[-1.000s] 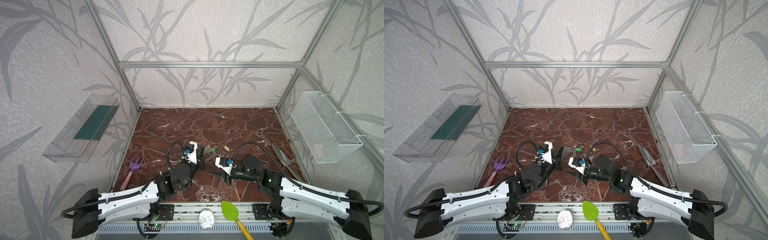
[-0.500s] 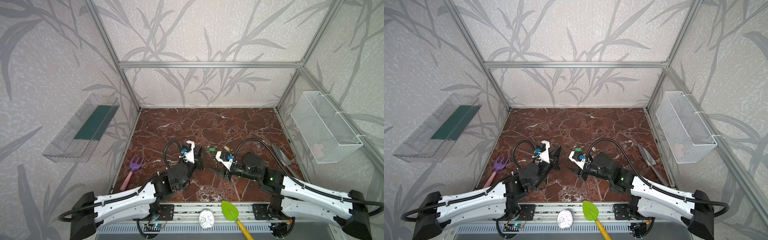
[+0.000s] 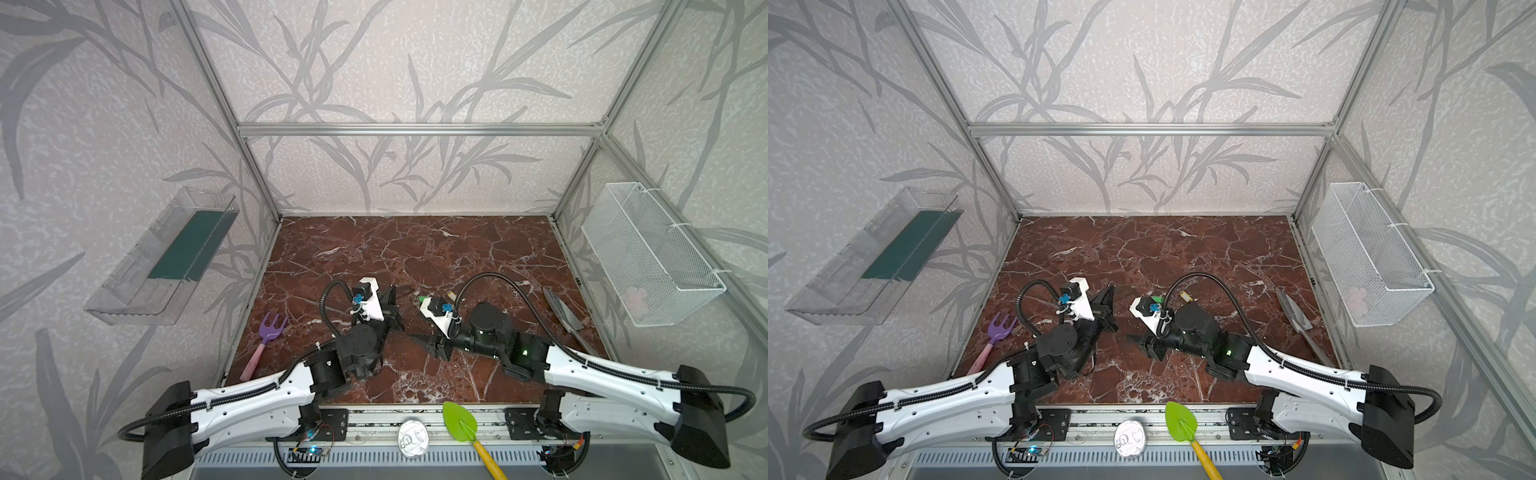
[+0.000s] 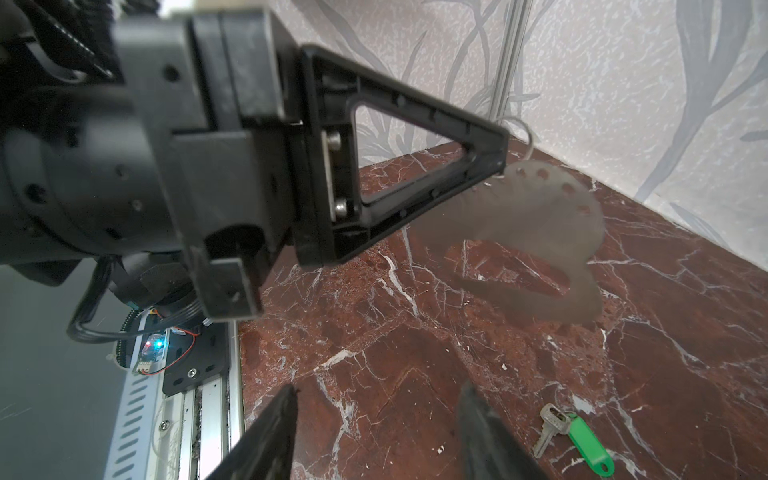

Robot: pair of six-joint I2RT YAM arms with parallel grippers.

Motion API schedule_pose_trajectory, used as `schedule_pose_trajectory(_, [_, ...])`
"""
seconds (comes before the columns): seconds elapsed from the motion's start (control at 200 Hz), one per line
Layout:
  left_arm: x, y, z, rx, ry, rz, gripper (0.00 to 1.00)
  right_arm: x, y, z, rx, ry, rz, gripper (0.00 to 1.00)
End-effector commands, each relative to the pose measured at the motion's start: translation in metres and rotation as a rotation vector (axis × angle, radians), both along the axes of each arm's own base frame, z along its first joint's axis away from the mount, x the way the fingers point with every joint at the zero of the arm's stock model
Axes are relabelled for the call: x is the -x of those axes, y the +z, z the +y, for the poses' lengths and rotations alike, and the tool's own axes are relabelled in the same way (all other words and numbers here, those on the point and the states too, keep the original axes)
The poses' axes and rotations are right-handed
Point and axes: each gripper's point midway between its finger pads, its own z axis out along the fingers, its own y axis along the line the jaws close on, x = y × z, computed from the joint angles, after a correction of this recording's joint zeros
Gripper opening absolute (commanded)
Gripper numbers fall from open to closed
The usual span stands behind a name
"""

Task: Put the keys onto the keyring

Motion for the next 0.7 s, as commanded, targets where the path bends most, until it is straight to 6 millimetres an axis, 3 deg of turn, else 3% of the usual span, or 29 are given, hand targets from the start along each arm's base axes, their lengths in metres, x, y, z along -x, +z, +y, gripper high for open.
schedule_pose_trajectory(0.0, [-0.003, 0.026, 0.002, 0.123, 0.022, -0.025, 0.0, -0.015, 0.015, 0.008, -0.041, -0.054, -0.019, 0.64])
schedule_pose_trajectory(0.105, [-0.003, 0.028, -0.001, 0.129, 0.012, -0.025, 0.0, -0.032, 0.01, 0.008, -0.049, -0.121, 0.001, 0.66])
schedule_pose_trajectory(0.16, [-0.003, 0.03, -0.001, 0.136, 0.008, -0.026, 0.0, -0.059, 0.006, -0.007, -0.06, -0.222, 0.037, 0.68])
schedule_pose_trajectory(0.265, [-0.002, 0.031, -0.003, 0.15, -0.004, -0.026, 0.0, -0.08, 0.002, -0.022, -0.095, -0.294, 0.092, 0.7])
schedule_pose_trajectory(0.56, [-0.001, 0.034, -0.006, 0.164, -0.027, -0.026, 0.0, -0.096, 0.011, -0.031, -0.138, -0.284, 0.066, 0.73])
schedule_pose_trajectory(0.695, [0.0, 0.034, -0.007, 0.164, -0.036, -0.025, 0.0, -0.091, 0.018, -0.028, -0.159, -0.219, 0.047, 0.72])
